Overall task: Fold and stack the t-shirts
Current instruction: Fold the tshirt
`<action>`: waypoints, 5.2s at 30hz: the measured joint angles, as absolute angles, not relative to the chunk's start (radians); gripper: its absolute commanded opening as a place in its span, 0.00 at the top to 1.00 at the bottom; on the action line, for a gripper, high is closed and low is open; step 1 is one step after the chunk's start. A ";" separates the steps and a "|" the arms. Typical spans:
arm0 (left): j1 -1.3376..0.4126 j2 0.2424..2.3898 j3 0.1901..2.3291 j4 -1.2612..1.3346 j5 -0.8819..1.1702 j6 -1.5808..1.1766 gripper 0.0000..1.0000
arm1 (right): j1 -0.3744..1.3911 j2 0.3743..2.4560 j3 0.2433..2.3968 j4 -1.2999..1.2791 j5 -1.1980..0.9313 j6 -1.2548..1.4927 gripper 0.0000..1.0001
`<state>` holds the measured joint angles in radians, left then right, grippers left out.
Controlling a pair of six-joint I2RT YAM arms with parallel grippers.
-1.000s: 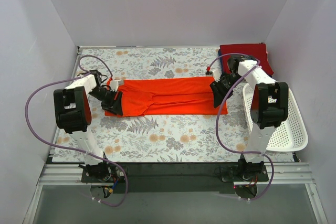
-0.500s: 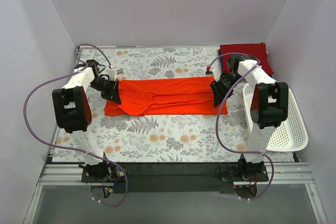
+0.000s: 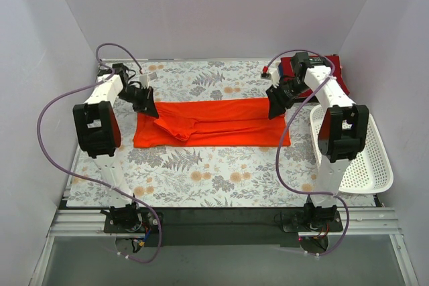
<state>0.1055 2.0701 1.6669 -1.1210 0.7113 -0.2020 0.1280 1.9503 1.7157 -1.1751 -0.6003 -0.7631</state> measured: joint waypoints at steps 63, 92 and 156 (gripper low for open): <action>0.135 2.320 1.904 -0.882 0.728 -0.708 0.63 | 0.818 2.312 2.112 -0.557 -0.417 -0.727 0.34; 0.068 2.349 1.918 -0.862 0.598 -0.723 0.62 | 0.832 2.377 2.061 -0.514 -0.474 -0.734 0.28; 0.033 2.355 1.988 -0.838 0.584 -0.759 0.61 | 0.756 2.338 1.902 -0.281 -0.090 -0.394 0.55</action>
<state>0.0326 2.3554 1.9881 -0.8375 0.5838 -0.7586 0.7563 2.3383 1.9018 -0.2806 -0.0898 -0.3943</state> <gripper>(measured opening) 0.376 0.446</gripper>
